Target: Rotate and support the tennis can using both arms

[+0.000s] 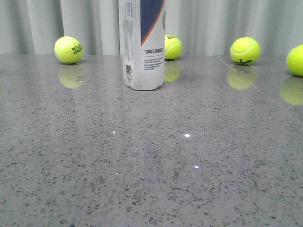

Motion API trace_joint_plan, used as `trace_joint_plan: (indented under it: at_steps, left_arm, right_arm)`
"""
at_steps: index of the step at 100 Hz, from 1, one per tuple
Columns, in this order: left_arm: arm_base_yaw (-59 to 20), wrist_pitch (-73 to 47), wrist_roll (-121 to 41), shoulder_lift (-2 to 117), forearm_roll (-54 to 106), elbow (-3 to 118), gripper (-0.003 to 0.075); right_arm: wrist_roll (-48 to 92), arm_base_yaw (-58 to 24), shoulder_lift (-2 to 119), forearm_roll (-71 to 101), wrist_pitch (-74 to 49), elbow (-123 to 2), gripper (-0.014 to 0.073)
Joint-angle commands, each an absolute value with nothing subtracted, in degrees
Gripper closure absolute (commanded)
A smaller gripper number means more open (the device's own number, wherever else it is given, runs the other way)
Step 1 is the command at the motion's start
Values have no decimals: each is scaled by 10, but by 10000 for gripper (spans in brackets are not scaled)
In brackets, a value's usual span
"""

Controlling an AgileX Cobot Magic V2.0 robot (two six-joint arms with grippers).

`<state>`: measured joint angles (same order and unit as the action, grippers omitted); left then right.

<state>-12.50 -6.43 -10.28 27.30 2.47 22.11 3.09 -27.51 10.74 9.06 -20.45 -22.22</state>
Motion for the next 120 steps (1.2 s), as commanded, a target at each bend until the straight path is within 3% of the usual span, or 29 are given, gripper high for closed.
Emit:
trace_joint_plan:
  at_steps: [1, 28, 56, 120]
  left_arm:
    - [-103, -7, -88, 252, 20, 206, 739]
    - [-36, -9, -32, 121, -9, 85, 739]
    - [-27, -8, -32, -25, 0, -27, 739]
    - [-27, -26, -32, -17, 4, -26, 739]
  right_arm:
    - [30, -274, 113, 88, -162, -236, 654]
    - [30, -274, 113, 88, -162, -236, 654]
    - [30, -274, 113, 88, -162, -236, 654]
    - [30, -274, 114, 88, -164, -236, 654]
